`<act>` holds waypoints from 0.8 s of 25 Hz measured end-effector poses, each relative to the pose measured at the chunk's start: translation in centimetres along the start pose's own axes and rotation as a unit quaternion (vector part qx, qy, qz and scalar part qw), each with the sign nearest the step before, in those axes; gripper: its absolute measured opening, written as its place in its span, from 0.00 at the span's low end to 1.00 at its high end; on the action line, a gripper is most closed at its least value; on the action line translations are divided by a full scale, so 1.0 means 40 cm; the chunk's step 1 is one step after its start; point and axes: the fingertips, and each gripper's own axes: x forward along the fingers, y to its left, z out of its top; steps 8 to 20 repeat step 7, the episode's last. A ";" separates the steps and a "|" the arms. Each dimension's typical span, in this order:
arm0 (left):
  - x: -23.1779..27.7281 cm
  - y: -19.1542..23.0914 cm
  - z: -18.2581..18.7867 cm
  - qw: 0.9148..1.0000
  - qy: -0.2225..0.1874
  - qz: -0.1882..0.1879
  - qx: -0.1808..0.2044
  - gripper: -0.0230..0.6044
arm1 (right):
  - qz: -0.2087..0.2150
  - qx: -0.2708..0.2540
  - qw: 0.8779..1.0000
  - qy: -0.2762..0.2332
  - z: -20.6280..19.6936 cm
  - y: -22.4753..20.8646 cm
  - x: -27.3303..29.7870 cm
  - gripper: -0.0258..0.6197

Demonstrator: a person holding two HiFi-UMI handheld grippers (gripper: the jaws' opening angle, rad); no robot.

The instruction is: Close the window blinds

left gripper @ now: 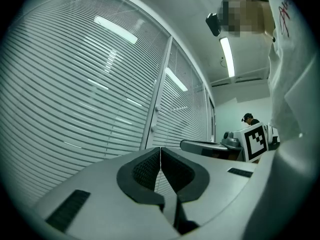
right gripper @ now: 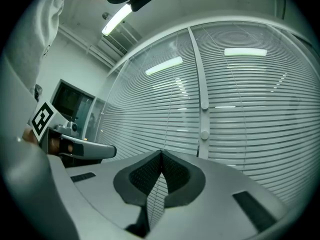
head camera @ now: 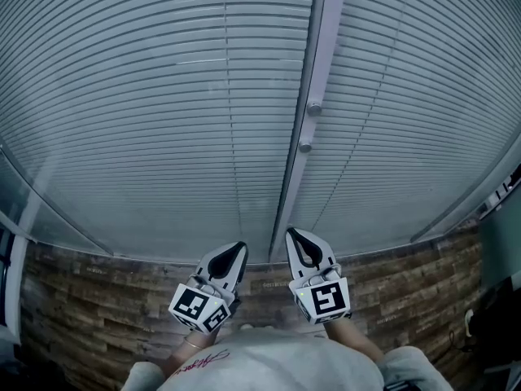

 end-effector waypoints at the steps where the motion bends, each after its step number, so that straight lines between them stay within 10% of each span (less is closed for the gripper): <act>1: 0.001 0.000 -0.002 1.000 0.002 0.000 -0.004 0.07 | 0.000 -0.002 1.000 0.000 0.000 0.001 0.001 0.07; 20: 0.001 -0.013 -0.010 1.000 0.007 -0.005 -0.015 0.07 | 0.004 -0.006 1.000 0.001 -0.001 0.012 -0.003 0.07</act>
